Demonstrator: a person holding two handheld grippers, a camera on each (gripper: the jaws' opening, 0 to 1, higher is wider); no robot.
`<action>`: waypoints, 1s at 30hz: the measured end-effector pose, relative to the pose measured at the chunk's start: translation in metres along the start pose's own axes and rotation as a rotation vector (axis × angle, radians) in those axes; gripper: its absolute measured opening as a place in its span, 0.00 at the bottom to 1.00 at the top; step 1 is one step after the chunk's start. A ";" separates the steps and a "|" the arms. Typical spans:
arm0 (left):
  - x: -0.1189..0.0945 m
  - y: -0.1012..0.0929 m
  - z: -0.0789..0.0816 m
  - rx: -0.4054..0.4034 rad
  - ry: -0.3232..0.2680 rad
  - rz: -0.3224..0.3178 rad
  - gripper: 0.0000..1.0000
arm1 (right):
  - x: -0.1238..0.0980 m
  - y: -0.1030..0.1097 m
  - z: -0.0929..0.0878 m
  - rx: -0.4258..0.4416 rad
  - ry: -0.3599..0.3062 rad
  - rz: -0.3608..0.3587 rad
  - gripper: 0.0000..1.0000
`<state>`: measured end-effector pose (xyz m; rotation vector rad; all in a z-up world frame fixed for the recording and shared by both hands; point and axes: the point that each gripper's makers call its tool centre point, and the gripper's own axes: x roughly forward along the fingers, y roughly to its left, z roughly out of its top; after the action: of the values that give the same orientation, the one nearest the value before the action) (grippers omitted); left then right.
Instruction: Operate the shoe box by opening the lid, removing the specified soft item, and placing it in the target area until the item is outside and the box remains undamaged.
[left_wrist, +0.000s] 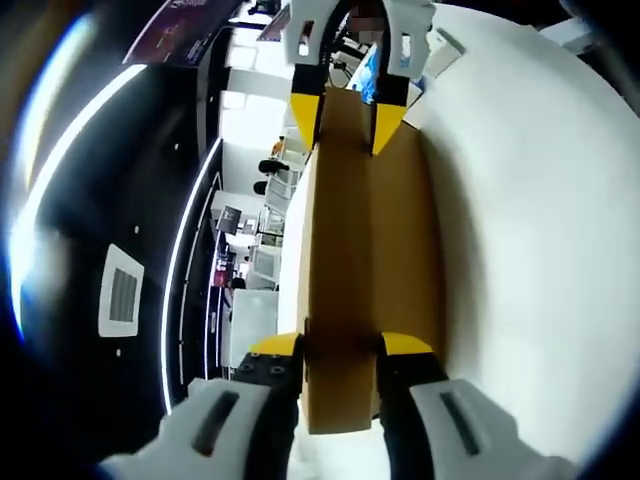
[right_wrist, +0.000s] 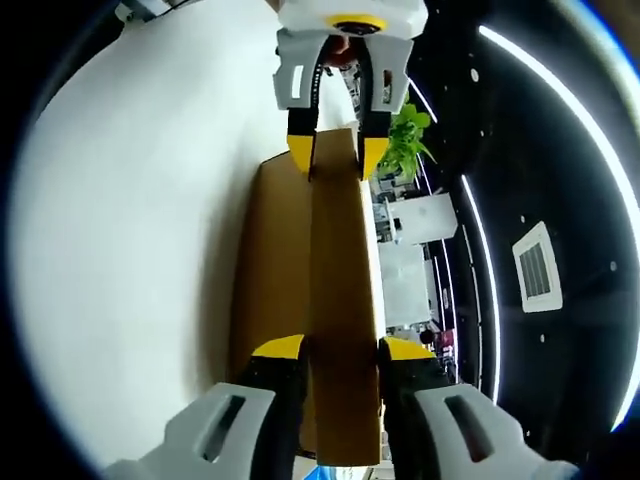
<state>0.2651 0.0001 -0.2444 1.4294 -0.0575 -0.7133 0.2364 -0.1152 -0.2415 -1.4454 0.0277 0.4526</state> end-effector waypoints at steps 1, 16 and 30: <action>0.001 0.000 0.000 0.010 -0.001 0.014 0.29 | 0.000 -0.001 0.000 0.000 -0.005 -0.019 0.28; 0.004 -0.006 0.000 0.010 -0.028 0.044 0.29 | 0.003 0.007 -0.003 -0.027 -0.008 -0.058 0.30; 0.006 -0.010 -0.002 0.009 -0.034 0.045 0.29 | 0.006 0.009 -0.012 -0.025 0.038 -0.044 0.29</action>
<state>0.2662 -0.0010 -0.2554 1.4199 -0.1190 -0.7013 0.2421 -0.1247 -0.2539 -1.4761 0.0207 0.3903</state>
